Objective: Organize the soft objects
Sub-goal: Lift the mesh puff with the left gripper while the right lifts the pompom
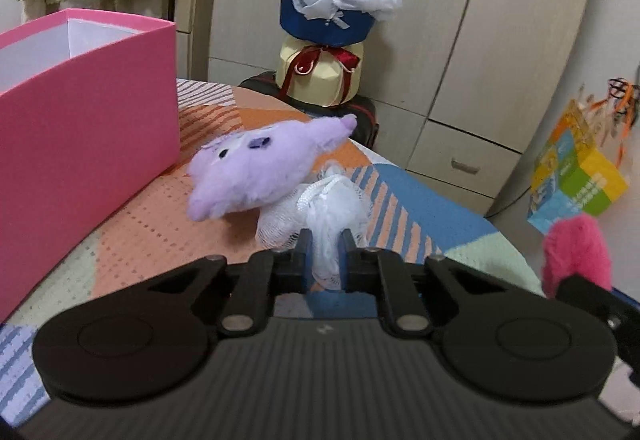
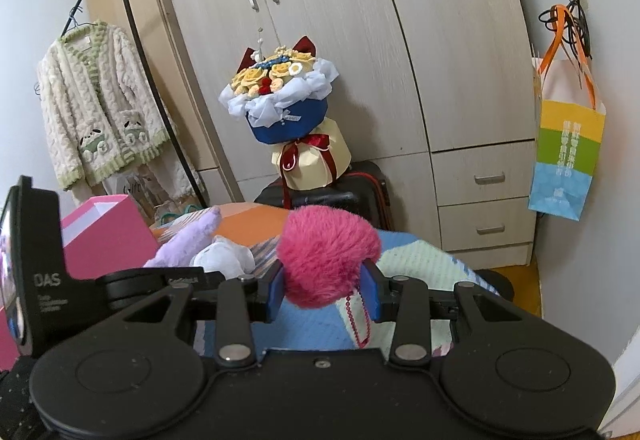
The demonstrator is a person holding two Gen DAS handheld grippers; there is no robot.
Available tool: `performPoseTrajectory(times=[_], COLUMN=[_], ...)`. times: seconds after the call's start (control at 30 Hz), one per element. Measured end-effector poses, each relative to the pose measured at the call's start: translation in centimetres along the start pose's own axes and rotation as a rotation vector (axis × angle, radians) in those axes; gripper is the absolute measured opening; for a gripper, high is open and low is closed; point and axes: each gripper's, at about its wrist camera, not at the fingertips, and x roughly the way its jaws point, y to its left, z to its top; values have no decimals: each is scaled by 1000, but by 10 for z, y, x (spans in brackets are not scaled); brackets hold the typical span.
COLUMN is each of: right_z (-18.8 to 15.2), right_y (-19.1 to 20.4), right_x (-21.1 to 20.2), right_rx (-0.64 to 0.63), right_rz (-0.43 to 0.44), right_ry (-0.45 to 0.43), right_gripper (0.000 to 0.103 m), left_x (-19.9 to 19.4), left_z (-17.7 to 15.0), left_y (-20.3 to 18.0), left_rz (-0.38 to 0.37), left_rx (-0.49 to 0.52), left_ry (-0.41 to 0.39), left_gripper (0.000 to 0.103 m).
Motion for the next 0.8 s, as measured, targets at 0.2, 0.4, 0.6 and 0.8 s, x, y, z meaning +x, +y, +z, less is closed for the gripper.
performPoseTrajectory(times=[0.2,0.4,0.6,0.8], right_z=[-15,-33,-53,-68], right_y=[18,40,67,90], right_x=[-5,-14,-30,-49], right_rx=[-35,-69,-131,-139], right_rz=[-36,-75,-137,-134], right_ry=[54,125,185,181], right_gripper=[44,44,44,44], left_x=[-32,-60,-79,-95], left_z=[-18,-28,-37,-44], left_y=[16,33,56,75], left_rz=[-74,-196,-295,-398], left_rx=[70,125,216,265], left_ry=[-10,36,71,118], left_gripper=[11,11,11,10])
